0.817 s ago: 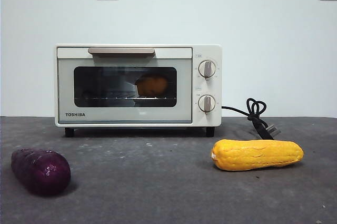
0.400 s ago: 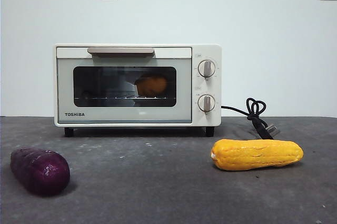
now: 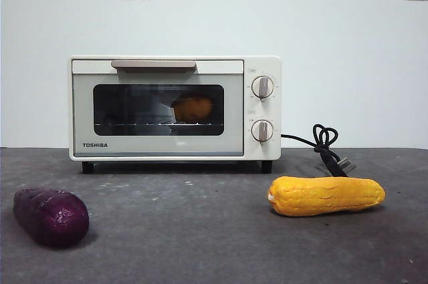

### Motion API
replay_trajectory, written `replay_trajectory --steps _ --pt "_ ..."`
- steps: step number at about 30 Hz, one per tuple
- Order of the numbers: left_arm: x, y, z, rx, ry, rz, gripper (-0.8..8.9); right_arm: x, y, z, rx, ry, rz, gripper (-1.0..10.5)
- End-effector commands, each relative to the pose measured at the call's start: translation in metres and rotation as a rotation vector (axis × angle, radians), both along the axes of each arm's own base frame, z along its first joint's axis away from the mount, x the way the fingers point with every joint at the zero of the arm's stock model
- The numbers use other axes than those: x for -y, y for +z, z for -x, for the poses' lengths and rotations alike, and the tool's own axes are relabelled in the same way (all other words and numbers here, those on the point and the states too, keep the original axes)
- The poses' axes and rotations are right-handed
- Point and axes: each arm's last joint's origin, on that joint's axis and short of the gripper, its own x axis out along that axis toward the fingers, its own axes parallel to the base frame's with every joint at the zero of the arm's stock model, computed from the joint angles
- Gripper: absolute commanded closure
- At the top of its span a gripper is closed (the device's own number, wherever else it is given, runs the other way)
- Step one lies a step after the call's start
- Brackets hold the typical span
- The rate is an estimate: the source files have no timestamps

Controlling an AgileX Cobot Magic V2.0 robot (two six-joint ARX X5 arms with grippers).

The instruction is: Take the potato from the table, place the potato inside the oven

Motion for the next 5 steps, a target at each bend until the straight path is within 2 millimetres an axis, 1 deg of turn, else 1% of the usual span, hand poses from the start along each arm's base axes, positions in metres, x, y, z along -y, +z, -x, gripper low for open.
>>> replay_trajectory --steps 1,5 --pt "0.0 -0.005 -0.001 -0.01 0.006 0.009 8.18 0.001 -0.015 -0.001 -0.029 -0.008 -0.01 9.5" --pt "0.0 -0.005 -0.001 -0.01 0.006 0.009 8.18 0.001 -0.028 0.0 -0.084 -0.009 -0.002 9.5"
